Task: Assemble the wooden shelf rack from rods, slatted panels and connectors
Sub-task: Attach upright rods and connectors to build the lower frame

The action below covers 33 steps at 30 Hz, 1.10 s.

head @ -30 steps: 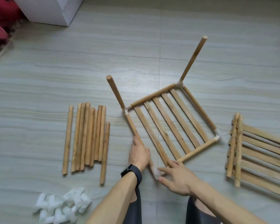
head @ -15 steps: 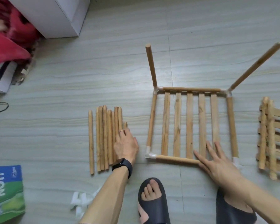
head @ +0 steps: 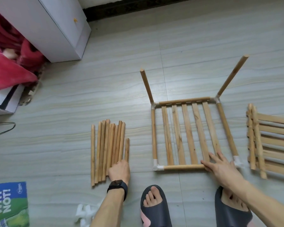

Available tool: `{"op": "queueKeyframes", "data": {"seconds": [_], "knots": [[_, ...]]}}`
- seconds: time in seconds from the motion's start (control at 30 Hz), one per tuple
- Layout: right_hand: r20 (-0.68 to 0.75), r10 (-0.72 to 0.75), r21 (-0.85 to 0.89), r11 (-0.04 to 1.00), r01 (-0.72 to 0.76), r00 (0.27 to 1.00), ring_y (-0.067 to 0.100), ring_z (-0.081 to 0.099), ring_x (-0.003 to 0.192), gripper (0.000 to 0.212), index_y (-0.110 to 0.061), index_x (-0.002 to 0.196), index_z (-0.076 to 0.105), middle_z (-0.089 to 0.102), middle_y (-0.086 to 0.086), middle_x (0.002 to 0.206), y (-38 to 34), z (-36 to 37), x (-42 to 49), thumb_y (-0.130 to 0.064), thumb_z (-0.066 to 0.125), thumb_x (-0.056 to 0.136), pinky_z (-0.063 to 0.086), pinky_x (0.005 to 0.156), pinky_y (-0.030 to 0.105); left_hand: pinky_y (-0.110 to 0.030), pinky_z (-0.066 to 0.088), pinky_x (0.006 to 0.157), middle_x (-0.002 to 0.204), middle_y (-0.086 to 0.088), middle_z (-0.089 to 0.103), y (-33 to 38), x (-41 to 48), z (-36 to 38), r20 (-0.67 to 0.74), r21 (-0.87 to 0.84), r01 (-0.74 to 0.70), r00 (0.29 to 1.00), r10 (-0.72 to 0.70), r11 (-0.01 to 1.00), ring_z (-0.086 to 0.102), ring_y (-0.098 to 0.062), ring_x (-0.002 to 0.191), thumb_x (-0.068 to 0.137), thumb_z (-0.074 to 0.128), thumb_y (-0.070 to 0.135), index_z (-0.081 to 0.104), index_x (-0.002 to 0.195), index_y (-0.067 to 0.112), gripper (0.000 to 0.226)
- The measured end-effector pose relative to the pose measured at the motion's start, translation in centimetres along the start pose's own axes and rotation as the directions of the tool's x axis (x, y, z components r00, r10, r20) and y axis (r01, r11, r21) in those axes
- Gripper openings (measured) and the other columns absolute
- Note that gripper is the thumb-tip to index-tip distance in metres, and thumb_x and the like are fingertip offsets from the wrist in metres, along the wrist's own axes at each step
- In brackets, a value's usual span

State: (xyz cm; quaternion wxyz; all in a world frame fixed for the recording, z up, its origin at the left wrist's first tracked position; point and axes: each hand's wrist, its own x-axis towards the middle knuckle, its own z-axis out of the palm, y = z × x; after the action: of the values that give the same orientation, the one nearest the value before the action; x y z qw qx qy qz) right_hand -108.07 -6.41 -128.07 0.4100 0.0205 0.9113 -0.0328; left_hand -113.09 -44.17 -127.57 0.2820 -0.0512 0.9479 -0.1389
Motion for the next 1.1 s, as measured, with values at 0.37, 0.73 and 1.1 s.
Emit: {"op": "queueKeyframes", "data": {"seconds": [0.37, 0.73, 1.1], "knots": [[0.006, 0.057, 0.076, 0.995, -0.057, 0.998, 0.029, 0.045, 0.137, 0.046, -0.031, 0.148, 0.048, 0.047, 0.005, 0.150, -1.2, -2.0, -2.7, -0.045, 0.040, 0.105, 0.040, 0.112, 0.048, -0.034, 0.053, 0.064, 0.086, 0.008, 0.062, 0.9, -5.3, -6.1, -0.158, -0.471, -0.210, 0.976, 0.152, 0.856, 0.061, -0.015, 0.072, 0.093, 0.053, 0.038, 0.053, 0.092, 0.027, 0.011], [-0.531, -0.019, 0.840, 0.119, 0.529, 0.847, 0.015, 0.062, 0.053, 0.048, -0.013, 0.098, 0.075, 0.072, 0.003, 0.072, -5.9, -19.3, -18.0, -0.059, 0.060, 0.095, 0.049, 0.049, 0.025, -0.030, 0.043, 0.056, 0.104, 0.004, 0.057, 4.2, -15.0, -23.3, -0.562, 0.066, -0.693, 0.569, 0.601, 0.718, 0.058, -0.019, 0.077, 0.103, 0.046, 0.043, 0.046, 0.126, 0.028, 0.027], [-0.613, -0.146, 0.564, 0.607, 0.560, 0.776, 0.013, 0.073, 0.059, 0.034, -0.010, 0.080, 0.073, 0.074, 0.000, 0.066, -9.0, -20.1, -18.5, -0.036, 0.061, 0.099, 0.056, 0.053, 0.022, -0.036, 0.051, 0.088, 0.128, -0.004, 0.062, 3.9, -8.9, -14.4, -0.195, -0.464, -0.295, 0.954, 0.229, 0.835, 0.060, -0.024, 0.112, 0.096, 0.057, 0.028, 0.053, 0.132, 0.022, 0.037]]}}
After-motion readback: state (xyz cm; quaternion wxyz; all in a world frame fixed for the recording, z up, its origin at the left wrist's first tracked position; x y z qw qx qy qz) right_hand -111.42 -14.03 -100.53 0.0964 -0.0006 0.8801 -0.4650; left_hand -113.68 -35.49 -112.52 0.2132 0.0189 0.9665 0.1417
